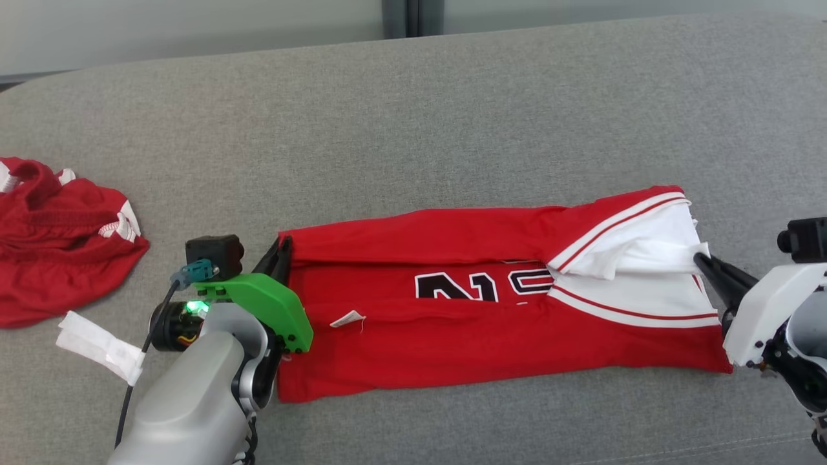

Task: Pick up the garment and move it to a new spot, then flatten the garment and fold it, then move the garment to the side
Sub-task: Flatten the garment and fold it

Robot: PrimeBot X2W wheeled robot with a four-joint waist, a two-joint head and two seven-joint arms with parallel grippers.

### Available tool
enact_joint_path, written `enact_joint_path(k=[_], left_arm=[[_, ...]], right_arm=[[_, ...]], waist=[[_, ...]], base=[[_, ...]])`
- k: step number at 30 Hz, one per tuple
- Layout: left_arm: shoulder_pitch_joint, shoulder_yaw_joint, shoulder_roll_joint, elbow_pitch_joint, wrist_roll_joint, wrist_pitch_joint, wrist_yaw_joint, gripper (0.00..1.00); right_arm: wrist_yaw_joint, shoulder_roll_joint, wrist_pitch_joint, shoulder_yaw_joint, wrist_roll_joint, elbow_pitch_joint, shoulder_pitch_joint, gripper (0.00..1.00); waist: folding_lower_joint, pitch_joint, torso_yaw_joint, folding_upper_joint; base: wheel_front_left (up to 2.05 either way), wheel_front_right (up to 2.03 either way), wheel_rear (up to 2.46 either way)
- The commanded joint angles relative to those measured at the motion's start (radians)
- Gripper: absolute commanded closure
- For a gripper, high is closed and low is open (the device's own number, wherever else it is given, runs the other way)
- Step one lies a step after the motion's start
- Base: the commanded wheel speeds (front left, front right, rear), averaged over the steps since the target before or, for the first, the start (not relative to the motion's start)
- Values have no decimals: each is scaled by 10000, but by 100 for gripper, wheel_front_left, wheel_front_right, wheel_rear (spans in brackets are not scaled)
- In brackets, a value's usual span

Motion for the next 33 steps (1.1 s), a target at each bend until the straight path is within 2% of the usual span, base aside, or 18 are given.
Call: enact_joint_path(k=[1, 7, 8, 9, 10, 11, 20, 24, 28, 33], left_arm=[[210, 44, 49, 18, -93, -60, -3, 100], [517, 49, 6, -18, -218, -62, 30, 100], [559, 42, -1, -22, -236, -70, 34, 97], [612, -19, 3, 8, -199, -26, 55, 56], [649, -12, -13, 5, -230, -46, 48, 23], [699, 47, -43, -30, -284, -170, 35, 0], [1374, 602, 110, -796, 14, -992, -283, 0], [2023, 2148, 215, -2456, 1251, -1036, -285, 0], [2935, 3657, -34, -3912, 2786, -1034, -656, 0], [3879, 5214, -549, -4798, 4139, -1035, -1103, 0]], right_arm=[[-14, 80, 103, -130, -117, -97, 266, 100], [-14, 425, 368, -540, -391, -431, 920, 100], [-15, 479, 422, -577, -430, -457, 1016, 93], [-15, 548, 485, -651, -481, -457, 1129, 19], [-15, 592, 504, -730, -519, -467, 1197, 0], [-15, 660, 551, -807, -583, -505, 1251, 0], [-15, 1005, 673, -1549, -1024, -752, 1643, 0], [-10, 1298, 826, -2203, -1325, -743, 1613, 0], [-10, 1726, 1147, -2812, -1753, -634, 1350, 0], [-10, 2250, 1861, -3441, -2354, -184, 922, 0]], waist=[[0, -87, -27, 0], [0, -222, 9, 0], [0, -243, 15, 0], [0, -280, 25, 0], [0, -309, 33, 0], [0, -348, 43, 0], [0, -788, 174, 0], [0, -953, 321, 0], [0, -1015, 415, 0], [0, -987, 499, 0]], base=[[0, 0, 0], [0, 0, 0], [0, 0, 0], [0, 0, 0], [0, 0, 0], [0, 0, 0], [0, 0, 0], [0, 0, 0], [0, 0, 0], [0, 0, 0]])
